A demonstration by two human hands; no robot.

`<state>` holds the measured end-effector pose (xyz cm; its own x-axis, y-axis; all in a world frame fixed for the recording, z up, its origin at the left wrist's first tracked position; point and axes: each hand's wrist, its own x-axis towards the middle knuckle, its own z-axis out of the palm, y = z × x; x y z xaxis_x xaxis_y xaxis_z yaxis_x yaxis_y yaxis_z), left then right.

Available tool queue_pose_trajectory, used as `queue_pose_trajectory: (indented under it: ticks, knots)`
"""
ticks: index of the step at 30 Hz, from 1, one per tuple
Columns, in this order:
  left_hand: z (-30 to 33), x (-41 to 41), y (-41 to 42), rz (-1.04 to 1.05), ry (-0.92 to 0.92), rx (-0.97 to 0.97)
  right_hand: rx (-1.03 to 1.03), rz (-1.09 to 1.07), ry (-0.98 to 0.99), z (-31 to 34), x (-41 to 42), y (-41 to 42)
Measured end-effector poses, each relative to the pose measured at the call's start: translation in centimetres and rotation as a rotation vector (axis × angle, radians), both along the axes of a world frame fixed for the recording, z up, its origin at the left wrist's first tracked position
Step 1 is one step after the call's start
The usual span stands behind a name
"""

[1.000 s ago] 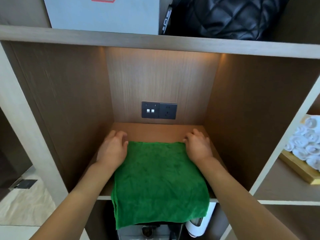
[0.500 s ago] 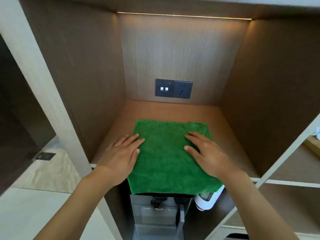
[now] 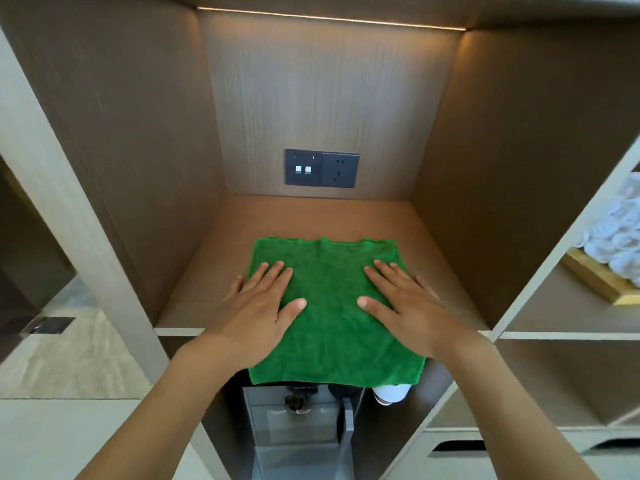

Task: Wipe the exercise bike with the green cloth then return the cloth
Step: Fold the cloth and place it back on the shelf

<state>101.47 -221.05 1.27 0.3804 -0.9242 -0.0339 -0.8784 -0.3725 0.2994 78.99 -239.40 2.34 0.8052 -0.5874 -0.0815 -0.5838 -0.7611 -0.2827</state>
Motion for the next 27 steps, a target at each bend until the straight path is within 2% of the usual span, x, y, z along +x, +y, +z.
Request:
queue_pose_trajectory:
  ticks: [6,11,14,17,19,22,27]
  knots:
    - [0.1,3.8,-4.2,0.053,-0.063,0.065,-0.036,-0.046,0.077,0.5,3.6,-5.2]
    - [-0.2,3.2,-2.9,0.082,-0.073,0.075,-0.038,-0.059,0.011,0.0,1.6,-5.0]
    - [0.1,2.2,-2.4,0.079,-0.129,0.034,-0.163,-0.053,-0.001,0.0,0.5,-3.0]
    - [0.6,0.4,-3.3,-0.02,-0.118,-0.082,-0.176,0.069,-0.158,0.2,1.7,1.1]
    - [0.6,-0.5,-4.0,-0.037,-0.08,-0.036,-0.113,0.102,-0.126,0.0,2.5,3.3]
    - [0.0,-0.7,-3.7,-0.025,-0.102,-0.001,-0.189,0.059,-0.039,-0.7,1.8,4.9]
    - [-0.7,-2.1,-0.8,-0.045,-0.112,-0.008,-0.2,0.041,-0.057,-2.5,-2.3,7.8]
